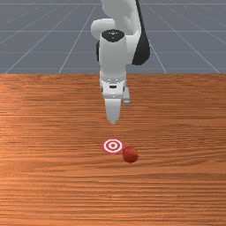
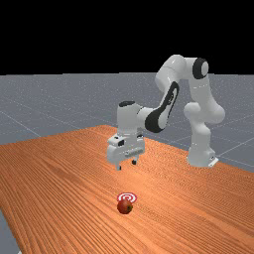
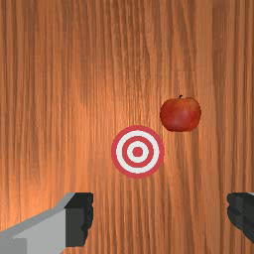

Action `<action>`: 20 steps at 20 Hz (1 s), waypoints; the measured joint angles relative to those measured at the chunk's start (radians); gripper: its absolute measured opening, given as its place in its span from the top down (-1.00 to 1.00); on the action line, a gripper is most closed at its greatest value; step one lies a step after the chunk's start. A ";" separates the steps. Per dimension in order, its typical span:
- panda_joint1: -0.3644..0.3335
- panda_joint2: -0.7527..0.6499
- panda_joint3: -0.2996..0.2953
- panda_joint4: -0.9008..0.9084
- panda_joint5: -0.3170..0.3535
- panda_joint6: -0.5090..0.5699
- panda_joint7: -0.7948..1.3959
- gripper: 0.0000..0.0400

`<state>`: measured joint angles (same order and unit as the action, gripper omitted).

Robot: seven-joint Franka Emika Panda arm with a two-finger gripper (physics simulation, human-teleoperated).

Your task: Pick the apple to the marker

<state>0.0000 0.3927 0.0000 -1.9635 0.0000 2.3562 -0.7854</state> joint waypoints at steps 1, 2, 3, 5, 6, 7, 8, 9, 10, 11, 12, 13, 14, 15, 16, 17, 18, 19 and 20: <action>0.000 0.000 0.000 0.000 0.000 0.000 0.000 -0.25; 0.002 -0.002 -0.003 -0.001 0.004 -0.004 0.019 -0.54; 0.003 -0.003 -0.005 -0.002 0.006 -0.006 0.031 -0.72; 0.025 -0.071 -0.033 -0.070 0.011 -0.057 0.222 -0.12; 0.042 -0.120 -0.056 -0.095 0.023 -0.110 0.401 0.31; 0.055 -0.147 -0.075 -0.101 0.041 -0.154 0.576 0.58; 0.065 -0.158 -0.093 -0.098 0.065 -0.190 0.749 0.74; 0.073 -0.161 -0.110 -0.093 0.092 -0.220 0.920 0.84; 0.080 -0.159 -0.126 -0.086 0.125 -0.246 1.087 0.90; 0.085 -0.156 -0.140 -0.080 0.160 -0.265 1.240 0.94; 0.084 -0.154 -0.149 -0.077 0.187 -0.277 1.329 0.96; 0.083 -0.156 -0.155 -0.077 0.203 -0.283 1.381 0.98; 0.082 -0.158 -0.158 -0.078 0.214 -0.285 1.411 0.99; 0.082 -0.160 -0.159 -0.083 0.221 -0.283 1.430 0.99; 0.083 -0.159 -0.159 -0.088 0.227 -0.276 1.442 1.00; 0.084 -0.155 -0.159 -0.091 0.230 -0.265 1.450 1.00; 0.085 -0.146 -0.159 -0.089 0.231 -0.256 1.458 1.00; 0.087 -0.136 -0.159 -0.088 0.227 -0.254 1.464 1.00; 0.089 -0.128 -0.160 -0.084 0.221 -0.247 1.469 1.00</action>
<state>0.0889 0.2650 -0.1601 -2.0472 0.2207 2.1090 0.6841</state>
